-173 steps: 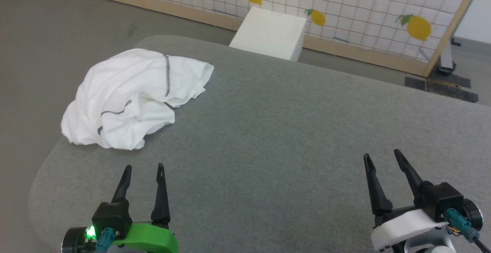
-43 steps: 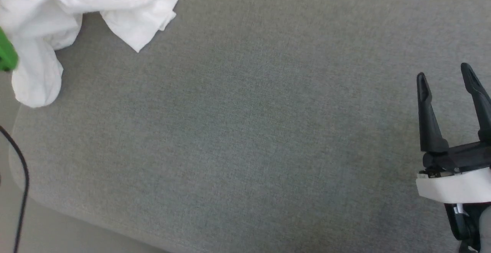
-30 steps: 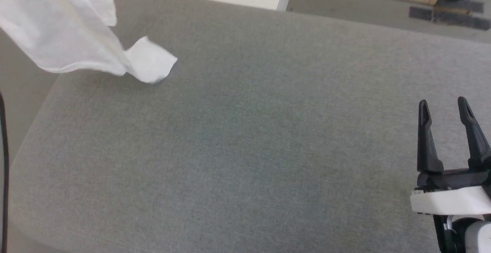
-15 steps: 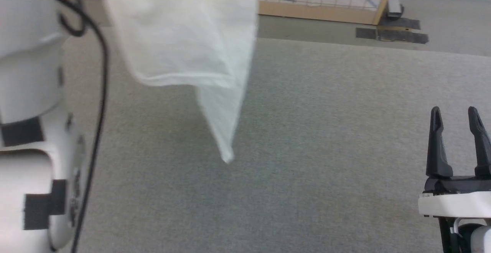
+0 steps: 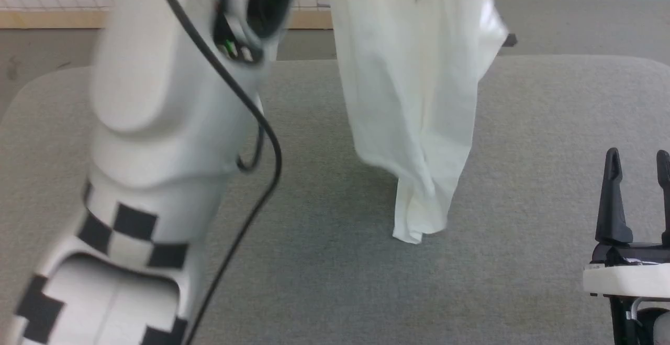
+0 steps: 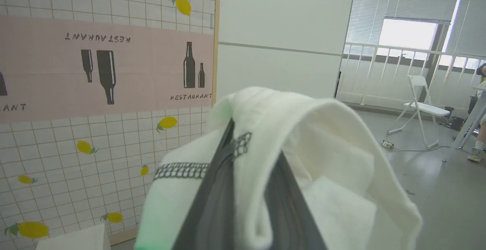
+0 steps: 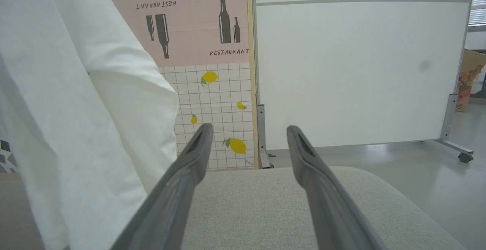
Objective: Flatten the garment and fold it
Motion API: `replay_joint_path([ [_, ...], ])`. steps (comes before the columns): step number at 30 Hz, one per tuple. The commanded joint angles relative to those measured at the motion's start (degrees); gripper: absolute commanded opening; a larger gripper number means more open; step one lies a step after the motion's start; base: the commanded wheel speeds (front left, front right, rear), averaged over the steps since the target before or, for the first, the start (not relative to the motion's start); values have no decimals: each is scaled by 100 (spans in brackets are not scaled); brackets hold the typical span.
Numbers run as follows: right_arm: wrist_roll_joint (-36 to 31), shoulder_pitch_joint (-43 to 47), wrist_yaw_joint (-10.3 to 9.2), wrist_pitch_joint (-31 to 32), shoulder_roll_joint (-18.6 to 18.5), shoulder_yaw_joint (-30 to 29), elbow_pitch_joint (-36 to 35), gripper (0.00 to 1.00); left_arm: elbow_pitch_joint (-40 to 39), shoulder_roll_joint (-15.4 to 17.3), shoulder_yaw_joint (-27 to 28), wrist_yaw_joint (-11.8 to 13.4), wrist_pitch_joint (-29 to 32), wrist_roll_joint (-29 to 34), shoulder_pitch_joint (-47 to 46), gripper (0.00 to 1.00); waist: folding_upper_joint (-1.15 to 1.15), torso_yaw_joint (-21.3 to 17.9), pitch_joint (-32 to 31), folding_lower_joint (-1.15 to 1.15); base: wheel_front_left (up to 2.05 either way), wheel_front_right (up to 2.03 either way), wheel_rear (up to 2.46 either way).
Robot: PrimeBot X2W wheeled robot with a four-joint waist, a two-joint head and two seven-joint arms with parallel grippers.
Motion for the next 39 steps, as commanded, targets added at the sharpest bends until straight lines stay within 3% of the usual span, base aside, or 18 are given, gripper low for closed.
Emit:
replay_joint_path([
  [1,40,31,-10,-51,2,14,15,100,19,-28,-65,57,-56,-59,344,0,0,-136,100,0,0,0,0],
  [12,19,-83,-10,-32,3,178,38,100,751,595,-854,-144,-187,203,2734,0,0,-373,494,0,0,0,0],
  [17,-1,-123,-10,-8,3,253,85,100,1293,636,-1119,-162,-480,346,3365,0,0,-350,600,0,0,0,0],
  [18,-8,-132,-10,-2,3,259,96,100,1388,593,-1160,-169,-579,361,3446,9,0,-332,609,0,0,0,0],
  [19,-15,-137,-10,2,3,256,102,100,1440,549,-1187,-189,-672,367,3486,42,0,-308,609,0,0,0,0],
  [20,-28,-140,-10,10,3,250,109,100,1483,482,-1184,-203,-818,351,3521,100,0,-275,598,0,0,0,0],
  [27,-93,-68,-10,68,3,229,145,100,1115,410,-967,-285,-1760,291,3584,100,0,-103,320,0,0,0,0],
  [30,-81,16,-10,88,3,247,168,100,634,560,-677,-144,-2078,187,3825,100,0,-58,156,0,0,0,0],
  [35,-51,144,-10,109,3,257,159,100,-438,1014,-101,322,-2722,243,4550,100,0,-32,7,0,0,0,0],
  [39,-29,223,-10,102,3,266,137,100,-1349,1264,247,480,-3422,296,5431,100,0,-73,-21,0,0,0,0],
])
